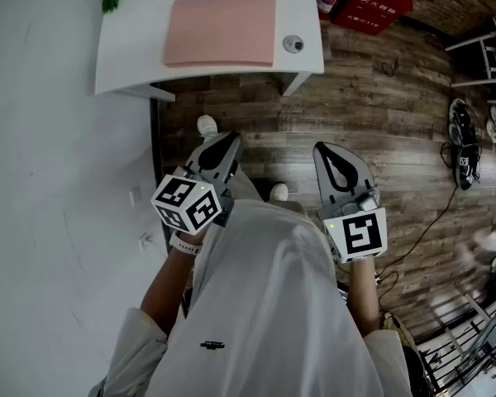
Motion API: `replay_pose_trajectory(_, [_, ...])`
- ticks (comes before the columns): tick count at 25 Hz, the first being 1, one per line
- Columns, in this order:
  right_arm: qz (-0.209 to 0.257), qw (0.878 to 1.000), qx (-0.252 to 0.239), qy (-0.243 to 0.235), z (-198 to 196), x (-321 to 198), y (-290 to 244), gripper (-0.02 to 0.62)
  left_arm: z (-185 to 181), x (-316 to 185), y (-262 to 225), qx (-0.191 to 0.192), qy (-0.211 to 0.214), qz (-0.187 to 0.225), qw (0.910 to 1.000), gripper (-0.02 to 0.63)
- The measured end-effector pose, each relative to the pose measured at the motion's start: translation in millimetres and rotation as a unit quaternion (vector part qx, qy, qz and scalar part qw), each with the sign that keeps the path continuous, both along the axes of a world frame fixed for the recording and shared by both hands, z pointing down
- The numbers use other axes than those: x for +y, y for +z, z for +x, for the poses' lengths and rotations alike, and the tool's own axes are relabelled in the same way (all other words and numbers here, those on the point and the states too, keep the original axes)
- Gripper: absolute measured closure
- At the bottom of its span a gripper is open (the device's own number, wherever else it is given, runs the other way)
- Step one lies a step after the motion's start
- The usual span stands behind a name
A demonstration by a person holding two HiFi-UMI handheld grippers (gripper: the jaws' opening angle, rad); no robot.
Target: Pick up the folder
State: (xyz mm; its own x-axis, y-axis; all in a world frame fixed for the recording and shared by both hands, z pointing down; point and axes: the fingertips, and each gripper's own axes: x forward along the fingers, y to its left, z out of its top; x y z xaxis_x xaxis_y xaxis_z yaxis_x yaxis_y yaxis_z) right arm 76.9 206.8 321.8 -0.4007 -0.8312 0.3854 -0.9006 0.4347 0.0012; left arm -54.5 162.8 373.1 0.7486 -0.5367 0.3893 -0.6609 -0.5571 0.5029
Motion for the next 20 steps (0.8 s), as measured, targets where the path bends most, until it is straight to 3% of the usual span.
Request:
replay_pose_trajectory(3, [0.023, 1.0, -0.018, -0.001, 14, 36, -9, 0.591, 24, 49, -24, 0.001, -0.017, 0.026, 0.9995, 0.574])
replay_pose_trajectory(7, [0.009, 0.999, -0.041, -0.006, 18, 80, -9, 0.591, 29, 102, -51, -0.024, -0.047, 0.062, 0.9967, 0.574])
replay_pose_trajectory(11, [0.009, 0.997, -0.066, -0.024, 10, 98, -9, 0.591, 20, 129, -67, -0.027, -0.068, 0.078, 0.9943, 0.574])
replay_pose_trajectory(20, [-0.024, 0.98, -0.183, -0.071, -1, 139, -23, 0.589, 21, 157, -76, -0.047, -0.055, 0.113, 0.9909, 0.574])
